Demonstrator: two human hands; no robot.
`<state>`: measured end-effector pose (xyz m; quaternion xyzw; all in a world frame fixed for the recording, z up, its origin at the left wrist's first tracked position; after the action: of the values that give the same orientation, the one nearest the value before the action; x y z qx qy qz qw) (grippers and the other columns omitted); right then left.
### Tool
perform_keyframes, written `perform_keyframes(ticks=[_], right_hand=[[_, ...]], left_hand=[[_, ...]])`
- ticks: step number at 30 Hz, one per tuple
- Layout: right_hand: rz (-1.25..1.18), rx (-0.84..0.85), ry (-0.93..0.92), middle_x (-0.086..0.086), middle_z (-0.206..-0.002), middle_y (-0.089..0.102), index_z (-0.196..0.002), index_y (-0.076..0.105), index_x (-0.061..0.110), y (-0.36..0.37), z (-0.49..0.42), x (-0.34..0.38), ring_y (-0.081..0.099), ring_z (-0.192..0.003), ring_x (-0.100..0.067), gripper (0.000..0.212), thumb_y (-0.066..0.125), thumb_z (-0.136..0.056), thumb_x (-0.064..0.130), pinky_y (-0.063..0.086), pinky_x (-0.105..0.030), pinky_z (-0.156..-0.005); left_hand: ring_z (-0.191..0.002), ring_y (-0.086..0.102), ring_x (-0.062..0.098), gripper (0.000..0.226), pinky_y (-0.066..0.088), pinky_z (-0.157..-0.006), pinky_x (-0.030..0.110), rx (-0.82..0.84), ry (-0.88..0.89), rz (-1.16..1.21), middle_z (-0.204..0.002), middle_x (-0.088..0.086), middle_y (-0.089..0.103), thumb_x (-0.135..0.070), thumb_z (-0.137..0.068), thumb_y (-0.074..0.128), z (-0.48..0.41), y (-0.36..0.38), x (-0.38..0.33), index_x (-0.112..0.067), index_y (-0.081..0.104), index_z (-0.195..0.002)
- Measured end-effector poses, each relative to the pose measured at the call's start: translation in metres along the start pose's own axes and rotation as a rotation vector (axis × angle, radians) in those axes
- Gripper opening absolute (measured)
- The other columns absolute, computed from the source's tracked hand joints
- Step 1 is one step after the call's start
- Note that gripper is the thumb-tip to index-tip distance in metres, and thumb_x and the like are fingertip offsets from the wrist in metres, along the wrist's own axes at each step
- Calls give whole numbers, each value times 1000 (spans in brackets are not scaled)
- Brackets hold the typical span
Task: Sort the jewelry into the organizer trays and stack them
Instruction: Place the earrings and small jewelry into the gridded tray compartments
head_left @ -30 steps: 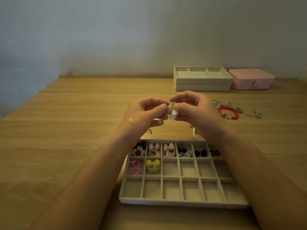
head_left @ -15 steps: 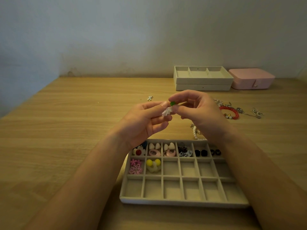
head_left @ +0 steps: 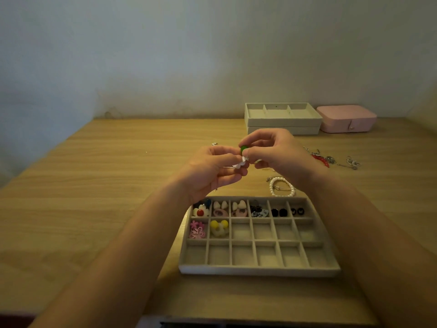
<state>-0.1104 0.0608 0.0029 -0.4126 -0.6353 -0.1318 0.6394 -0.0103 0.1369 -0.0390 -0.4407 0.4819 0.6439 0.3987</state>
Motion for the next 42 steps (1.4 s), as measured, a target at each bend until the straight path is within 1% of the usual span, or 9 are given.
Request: perform_keyframes(ticks=[9,15,20,22,27,31,36,39,42], right_hand=[[26,119,85,-7,-92,77,-104,70,11,4,40,19,75,-80,-17,12,72,-92,9,62,-31,-74],[142,189,118,-2,-92,77,-105,71,15,19,63,15,75,-84,-16,16,74,-90,9,63,-28,-75],[326,267,94,3,-88,77,-101,73,18,42,72,9,72,-79,-8,17,75,-88,8,56,-20,-69],[372,279,75,4,-86,77,-99,75,19,48,73,8,73,-80,-9,16,76,-87,9,58,-22,-72],[397,285,74,5,-88,76,-99,75,22,53,72,0,72,-84,-11,16,75,-87,11,58,-27,-76],[404,286,91,5,-88,75,-98,73,22,54,73,-6,72,-84,-9,15,76,-88,11,57,-26,-77],[385,308,93,3,-91,74,-98,72,20,55,78,-6,70,-79,-3,14,74,-90,9,55,-21,-73],[404,301,86,2,-90,74,-96,72,22,55,78,-8,69,-79,-7,14,74,-89,10,58,-26,-76],[454,303,76,3,-89,74,-96,72,25,57,77,-11,70,-82,-10,14,75,-89,14,61,-33,-81]], left_hand=[[-87,74,24,25,60,-73,26,-34,-42,-3,-107,20,74,4,-98,45,55,11,13,-1,65,-113],[-90,73,20,14,61,-77,33,-232,78,-347,-102,10,76,-2,-96,60,81,-3,12,-10,66,-106],[-76,66,11,26,46,-55,18,-299,189,-691,-90,-6,77,3,-91,56,86,-4,2,-18,63,-106],[-74,66,12,34,44,-52,20,-281,177,-756,-93,-6,77,7,-89,51,86,-4,6,-20,59,-108],[-90,69,15,41,50,-71,31,-244,182,-814,-94,-4,77,8,-84,48,87,-4,18,-24,54,-109],[-86,70,13,40,52,-70,33,-254,185,-796,-86,-6,78,7,-84,50,86,-7,24,-19,56,-113],[-58,57,-4,39,41,-52,15,-214,190,-818,-86,-7,77,6,-85,49,89,1,25,-18,57,-114],[-56,55,-5,37,41,-52,15,-224,208,-840,-86,-9,77,5,-84,50,90,1,24,-18,59,-111],[-63,61,8,36,46,-55,26,-263,221,-819,-82,-8,77,5,-83,50,91,-4,23,-18,61,-109]])
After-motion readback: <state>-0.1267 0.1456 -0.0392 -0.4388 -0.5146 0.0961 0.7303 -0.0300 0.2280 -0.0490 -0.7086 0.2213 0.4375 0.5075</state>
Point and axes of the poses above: each hand's wrist, its own z-axis away from the middle knuckle, its own y-axis out of the palm, x = y × z, the point moved 10 cm from there along -z, towards the middle knuckle
